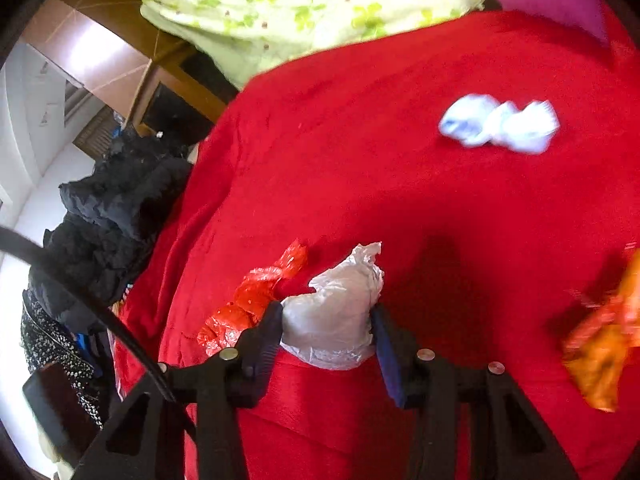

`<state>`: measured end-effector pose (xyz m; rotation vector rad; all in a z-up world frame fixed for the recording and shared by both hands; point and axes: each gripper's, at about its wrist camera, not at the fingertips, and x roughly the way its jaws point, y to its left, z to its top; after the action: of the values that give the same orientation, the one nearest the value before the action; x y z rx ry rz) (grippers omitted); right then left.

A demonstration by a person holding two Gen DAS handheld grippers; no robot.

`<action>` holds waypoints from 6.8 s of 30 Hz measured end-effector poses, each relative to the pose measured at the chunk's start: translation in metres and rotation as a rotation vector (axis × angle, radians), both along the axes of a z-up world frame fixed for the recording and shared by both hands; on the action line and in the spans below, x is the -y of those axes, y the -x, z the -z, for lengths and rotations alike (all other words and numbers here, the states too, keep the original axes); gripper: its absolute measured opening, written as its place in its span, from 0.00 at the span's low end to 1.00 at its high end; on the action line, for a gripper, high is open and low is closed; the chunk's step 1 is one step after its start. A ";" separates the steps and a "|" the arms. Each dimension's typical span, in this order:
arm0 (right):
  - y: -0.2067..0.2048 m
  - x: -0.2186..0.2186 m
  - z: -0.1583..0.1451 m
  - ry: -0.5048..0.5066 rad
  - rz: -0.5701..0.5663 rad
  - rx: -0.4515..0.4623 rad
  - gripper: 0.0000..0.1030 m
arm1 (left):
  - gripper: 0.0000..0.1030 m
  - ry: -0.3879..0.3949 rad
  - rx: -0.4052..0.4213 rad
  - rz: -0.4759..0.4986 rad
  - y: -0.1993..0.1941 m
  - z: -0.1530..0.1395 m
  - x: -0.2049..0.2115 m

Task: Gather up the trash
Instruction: 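Grasp the white plastic bag with the right tool while the left tool grasps the red plastic bag, then lift both bags and carry them toward the red basket, then lower the red bag and white bag into the basket and release them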

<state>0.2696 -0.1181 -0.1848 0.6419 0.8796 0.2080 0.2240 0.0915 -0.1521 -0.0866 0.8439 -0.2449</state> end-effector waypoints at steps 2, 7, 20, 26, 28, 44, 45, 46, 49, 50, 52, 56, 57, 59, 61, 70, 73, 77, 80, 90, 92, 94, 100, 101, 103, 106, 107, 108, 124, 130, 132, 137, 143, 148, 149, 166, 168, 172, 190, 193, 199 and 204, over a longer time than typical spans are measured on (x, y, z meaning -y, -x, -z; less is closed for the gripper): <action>0.008 0.009 -0.007 -0.008 0.004 0.010 0.46 | 0.70 0.006 -0.009 0.020 -0.012 0.005 0.011; 0.028 0.026 -0.017 0.026 0.005 0.023 0.46 | 0.70 0.011 -0.092 0.025 -0.042 0.027 0.026; 0.078 0.027 -0.054 0.175 -0.025 0.164 0.46 | 0.47 0.023 -0.041 0.014 0.000 0.010 0.039; 0.110 0.017 -0.082 0.251 -0.019 0.271 0.46 | 0.47 0.003 0.029 0.026 0.055 -0.026 0.043; 0.124 0.015 -0.093 0.269 -0.012 0.324 0.46 | 0.47 0.000 0.059 0.025 0.074 -0.041 0.043; 0.221 0.065 -0.111 0.271 0.156 0.436 0.46 | 0.48 -0.013 0.177 0.080 0.151 -0.085 0.070; 0.222 0.066 -0.110 0.270 0.157 0.429 0.46 | 0.48 -0.016 0.173 0.085 0.152 -0.084 0.073; 0.223 0.068 -0.108 0.266 0.158 0.420 0.46 | 0.48 -0.018 0.167 0.088 0.153 -0.083 0.073; 0.228 0.070 -0.108 0.269 0.163 0.424 0.46 | 0.48 -0.014 0.172 0.084 0.155 -0.090 0.070; 0.230 0.070 -0.109 0.268 0.164 0.435 0.46 | 0.48 -0.016 0.184 0.080 0.156 -0.094 0.068; 0.233 0.070 -0.112 0.268 0.165 0.458 0.46 | 0.48 -0.021 0.206 0.069 0.158 -0.102 0.066; 0.234 0.068 -0.114 0.263 0.162 0.473 0.46 | 0.48 -0.034 0.245 0.055 0.164 -0.115 0.062; 0.234 0.068 -0.114 0.264 0.160 0.472 0.46 | 0.48 -0.034 0.247 0.056 0.165 -0.116 0.062; 0.234 0.067 -0.114 0.273 0.157 0.471 0.46 | 0.48 -0.038 0.245 0.057 0.167 -0.115 0.063; 0.237 0.068 -0.116 0.280 0.159 0.486 0.46 | 0.48 -0.044 0.238 0.061 0.169 -0.114 0.066; 0.261 0.096 -0.129 0.251 0.210 0.548 0.46 | 0.48 -0.064 0.278 0.087 0.183 -0.130 0.085; 0.269 0.105 -0.133 0.243 0.226 0.565 0.46 | 0.48 -0.064 0.280 0.101 0.188 -0.133 0.094; 0.279 0.117 -0.136 0.232 0.244 0.584 0.46 | 0.48 -0.057 0.266 0.122 0.190 -0.135 0.106; 0.287 0.128 -0.139 0.219 0.262 0.600 0.46 | 0.48 -0.061 0.272 0.134 0.194 -0.138 0.113; 0.304 0.153 -0.144 0.194 0.314 0.629 0.46 | 0.48 -0.094 0.287 0.171 0.205 -0.145 0.137; 0.308 0.158 -0.144 0.187 0.324 0.635 0.46 | 0.48 -0.103 0.292 0.177 0.207 -0.145 0.141; 0.311 0.162 -0.146 0.179 0.334 0.643 0.46 | 0.48 -0.109 0.293 0.183 0.208 -0.147 0.144; 0.319 0.171 -0.149 0.156 0.356 0.666 0.46 | 0.48 -0.131 0.300 0.196 0.214 -0.150 0.152; 0.319 0.173 -0.150 0.153 0.357 0.669 0.46 | 0.48 -0.134 0.302 0.198 0.214 -0.150 0.153; 0.321 0.175 -0.150 0.149 0.359 0.674 0.46 | 0.48 -0.143 0.304 0.204 0.215 -0.151 0.156; 0.324 0.178 -0.151 0.142 0.364 0.680 0.46 | 0.48 -0.147 0.302 0.214 0.216 -0.152 0.160; 0.325 0.180 -0.151 0.138 0.368 0.683 0.46 | 0.48 -0.151 0.304 0.216 0.217 -0.153 0.162; 0.327 0.180 -0.152 0.136 0.371 0.686 0.46 | 0.48 -0.154 0.306 0.221 0.218 -0.154 0.163; 0.359 0.220 -0.151 0.086 0.460 0.720 0.46 | 0.48 -0.168 0.315 0.313 0.239 -0.165 0.202; 0.371 0.236 -0.148 0.062 0.498 0.726 0.47 | 0.48 -0.133 0.298 0.361 0.245 -0.173 0.223; 0.376 0.245 -0.146 0.045 0.517 0.724 0.47 | 0.48 -0.133 0.309 0.378 0.249 -0.176 0.231; 0.390 0.264 -0.141 0.012 0.562 0.726 0.47 | 0.48 -0.138 0.335 0.428 0.258 -0.181 0.253; 0.403 0.281 -0.136 -0.013 0.604 0.725 0.47 | 0.48 -0.160 0.362 0.483 0.264 -0.182 0.283; 0.412 0.289 -0.133 -0.007 0.628 0.715 0.48 | 0.48 -0.188 0.383 0.521 0.268 -0.177 0.305; 0.414 0.291 -0.132 -0.007 0.632 0.714 0.48 | 0.48 -0.193 0.386 0.528 0.269 -0.176 0.309; 0.426 0.298 -0.128 -0.012 0.650 0.705 0.48 | 0.48 -0.230 0.388 0.604 0.277 -0.158 0.349; 0.426 0.298 -0.128 -0.014 0.650 0.705 0.48 | 0.48 -0.233 0.388 0.607 0.277 -0.156 0.352; 0.425 0.299 -0.128 -0.016 0.649 0.703 0.48 | 0.48 -0.232 0.375 0.613 0.275 -0.152 0.356; 0.424 0.297 -0.122 -0.005 0.655 0.654 0.48 | 0.49 -0.227 0.310 0.620 0.262 -0.135 0.363; 0.421 0.297 -0.123 -0.001 0.650 0.645 0.48 | 0.49 -0.215 0.309 0.625 0.259 -0.136 0.365; 0.417 0.297 -0.120 0.007 0.649 0.618 0.48 | 0.50 -0.171 0.305 0.640 0.250 -0.137 0.368; 0.413 0.298 -0.119 0.012 0.647 0.600 0.49 | 0.54 -0.145 0.283 0.662 0.243 -0.132 0.373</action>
<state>-0.1437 -0.4158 -0.0662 0.7657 0.0734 -0.1866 -0.0191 -0.2814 -0.0200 0.3631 0.5827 -0.7959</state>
